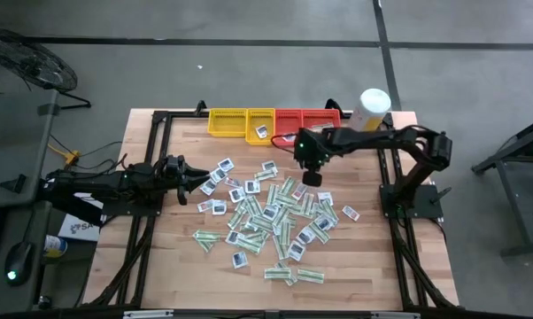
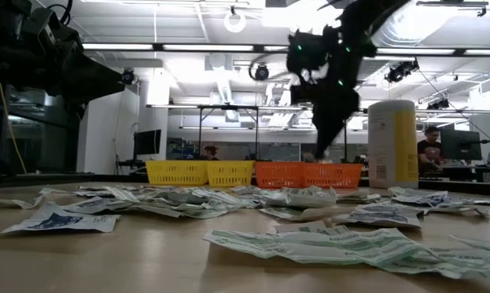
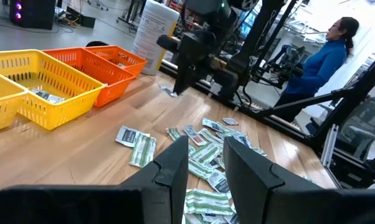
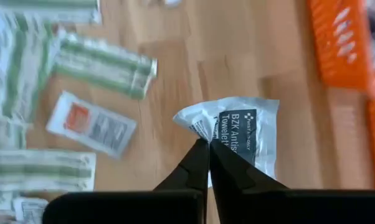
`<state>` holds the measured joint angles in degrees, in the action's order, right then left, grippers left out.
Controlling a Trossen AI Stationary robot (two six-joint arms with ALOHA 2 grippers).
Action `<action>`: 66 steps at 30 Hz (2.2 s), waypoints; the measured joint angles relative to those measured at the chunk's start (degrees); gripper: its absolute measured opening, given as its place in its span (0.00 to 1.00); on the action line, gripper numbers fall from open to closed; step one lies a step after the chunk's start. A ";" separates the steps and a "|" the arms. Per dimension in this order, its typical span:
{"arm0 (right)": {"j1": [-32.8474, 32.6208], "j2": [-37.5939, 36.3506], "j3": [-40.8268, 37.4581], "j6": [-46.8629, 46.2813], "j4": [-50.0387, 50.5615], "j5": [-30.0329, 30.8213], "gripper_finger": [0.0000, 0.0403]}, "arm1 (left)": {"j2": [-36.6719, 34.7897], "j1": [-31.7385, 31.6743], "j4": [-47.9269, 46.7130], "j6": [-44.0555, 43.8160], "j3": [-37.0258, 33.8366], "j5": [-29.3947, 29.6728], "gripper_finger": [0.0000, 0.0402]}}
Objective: Pick & Place First Aid Supplies
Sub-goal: Put the gray packet into the right yellow bin
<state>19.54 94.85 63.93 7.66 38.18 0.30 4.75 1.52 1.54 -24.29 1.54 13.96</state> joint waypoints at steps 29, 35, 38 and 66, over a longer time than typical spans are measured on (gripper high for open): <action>7.20 21.63 34.24 11.04 -1.72 -4.59 0.00 | 0.00 0.00 0.00 0.00 -0.01 0.00 0.25; 7.39 27.79 39.72 15.38 -2.08 -5.35 0.00 | 0.00 0.00 0.00 0.00 0.00 0.00 0.25; 7.88 31.00 42.20 16.95 -1.45 -5.22 0.00 | -0.02 0.00 0.00 0.00 -0.02 0.00 0.25; 8.70 31.85 46.26 12.10 6.35 -5.22 0.28 | 0.00 0.00 0.00 0.00 0.00 0.00 0.25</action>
<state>28.24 126.70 110.19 19.76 44.52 -4.93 4.75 1.52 1.54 -24.29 1.54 13.96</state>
